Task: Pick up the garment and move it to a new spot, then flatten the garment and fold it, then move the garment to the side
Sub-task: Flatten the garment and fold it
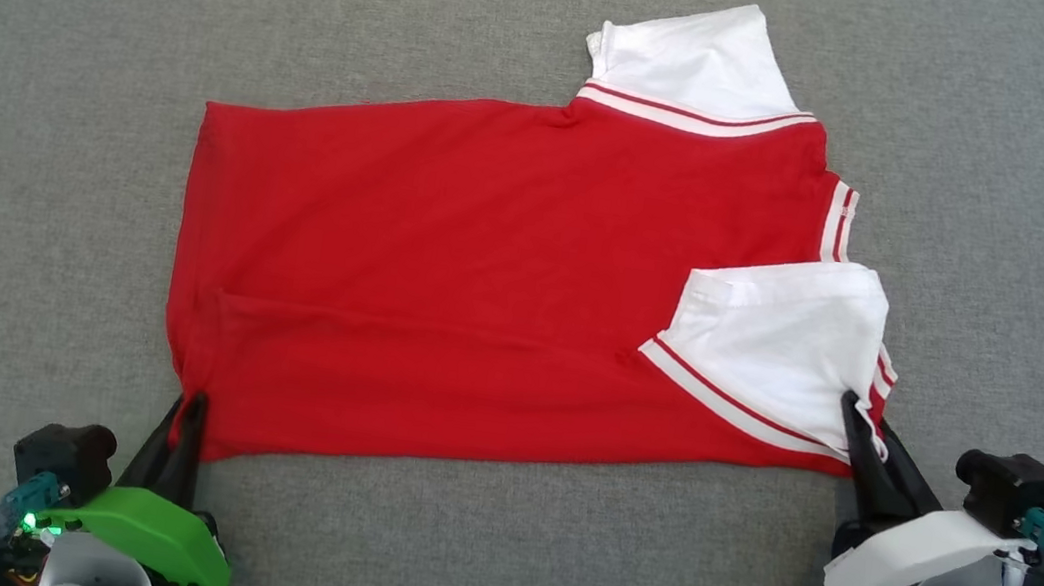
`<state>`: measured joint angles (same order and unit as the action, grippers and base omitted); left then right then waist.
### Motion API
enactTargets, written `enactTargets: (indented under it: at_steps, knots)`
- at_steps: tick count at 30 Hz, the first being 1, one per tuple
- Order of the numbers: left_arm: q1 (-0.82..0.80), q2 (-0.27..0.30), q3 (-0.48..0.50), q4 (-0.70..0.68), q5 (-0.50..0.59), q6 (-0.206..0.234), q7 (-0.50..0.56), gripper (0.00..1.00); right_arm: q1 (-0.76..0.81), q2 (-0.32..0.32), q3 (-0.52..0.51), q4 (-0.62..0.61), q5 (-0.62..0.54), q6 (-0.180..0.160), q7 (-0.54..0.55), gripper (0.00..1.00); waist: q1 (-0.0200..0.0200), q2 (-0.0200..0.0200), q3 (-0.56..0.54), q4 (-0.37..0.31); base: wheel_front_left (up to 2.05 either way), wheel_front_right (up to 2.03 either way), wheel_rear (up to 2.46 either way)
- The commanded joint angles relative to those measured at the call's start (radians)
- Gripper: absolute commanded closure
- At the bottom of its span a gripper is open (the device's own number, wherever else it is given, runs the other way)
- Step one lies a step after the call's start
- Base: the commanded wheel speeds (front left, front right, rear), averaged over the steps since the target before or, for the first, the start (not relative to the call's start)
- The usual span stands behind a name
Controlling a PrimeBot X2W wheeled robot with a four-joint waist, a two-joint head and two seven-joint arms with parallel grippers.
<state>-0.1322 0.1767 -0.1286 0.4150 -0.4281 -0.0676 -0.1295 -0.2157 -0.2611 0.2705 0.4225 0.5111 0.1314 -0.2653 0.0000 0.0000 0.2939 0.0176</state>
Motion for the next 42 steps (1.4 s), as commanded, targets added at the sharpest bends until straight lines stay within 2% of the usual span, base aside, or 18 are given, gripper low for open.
enactTargets:
  at_steps: [1, 8, 12, 16, 17, 18, 19, 20, 25, 33, 42]
  knots:
    - [0.041, 0.018, -0.003, -0.041, 0.002, 0.001, 0.020, 1.00, 0.034, -0.015, -0.018, -0.035, 0.013, -0.002, 0.000, 1.00, 0.0000, 0.0000, -0.008, 0.014, 0.00, 0.00, 0.00]
    - [0.171, 0.050, -0.004, -0.255, -0.006, 0.045, 0.121, 1.00, 0.183, -0.024, -0.100, -0.174, 0.017, -0.002, 0.025, 1.00, 0.0000, 0.0000, -0.029, 0.033, 0.00, 0.00, 0.00]
    - [0.231, 0.054, -0.005, -0.323, -0.021, 0.062, 0.170, 1.00, 0.273, 0.008, -0.148, -0.236, -0.001, -0.002, 0.062, 1.00, 0.0000, 0.0000, -0.044, 0.034, 0.00, 0.00, 0.00]
    - [0.267, 0.040, -0.023, -0.342, -0.042, 0.055, 0.201, 1.00, 0.338, 0.054, -0.171, -0.257, -0.022, -0.002, 0.100, 1.00, 0.0000, 0.0000, -0.067, 0.030, 0.00, 0.00, 0.00]
    - [0.271, 0.038, -0.024, -0.341, -0.046, 0.055, 0.199, 0.78, 0.346, 0.062, -0.173, -0.255, -0.028, -0.002, 0.106, 1.00, 0.0000, 0.0000, -0.073, 0.028, 0.00, 0.00, 0.00]
    - [0.275, 0.033, -0.028, -0.335, -0.050, 0.053, 0.203, 0.11, 0.351, 0.070, -0.177, -0.254, -0.035, -0.002, 0.111, 0.95, 0.0000, 0.0000, -0.078, 0.027, 0.00, 0.00, 0.00]
    - [0.278, 0.032, -0.030, -0.329, -0.049, 0.052, 0.201, 0.00, 0.354, 0.078, -0.178, -0.254, -0.040, -0.002, 0.114, 0.39, 0.0000, 0.0000, -0.085, 0.024, 0.00, 0.00, 0.00]
    - [0.280, 0.030, -0.030, -0.324, -0.049, 0.050, 0.192, 0.00, 0.358, 0.084, -0.181, -0.253, -0.051, -0.002, 0.113, 0.00, 0.0000, 0.0000, -0.094, 0.020, 0.00, 0.00, 0.00]
    - [0.278, 0.009, -0.016, -0.330, -0.035, 0.069, 0.110, 0.00, 0.349, 0.110, -0.222, -0.288, -0.104, -0.002, 0.065, 0.00, 0.0000, 0.0000, -0.133, 0.005, 0.00, 0.00, 0.00]
    - [0.223, -0.014, 0.001, -0.402, 0.024, 0.107, -0.058, 0.00, 0.301, 0.127, -0.283, -0.428, -0.215, -0.002, 0.013, 0.00, 0.0000, 0.0000, -0.180, -0.012, 0.00, 0.00, 0.00]
    - [0.195, 0.013, -0.017, -0.429, 0.084, 0.130, -0.070, 0.00, 0.306, 0.134, -0.286, -0.510, -0.253, -0.002, 0.035, 0.00, 0.0000, 0.0000, -0.207, -0.013, 0.00, 0.00, 0.00]
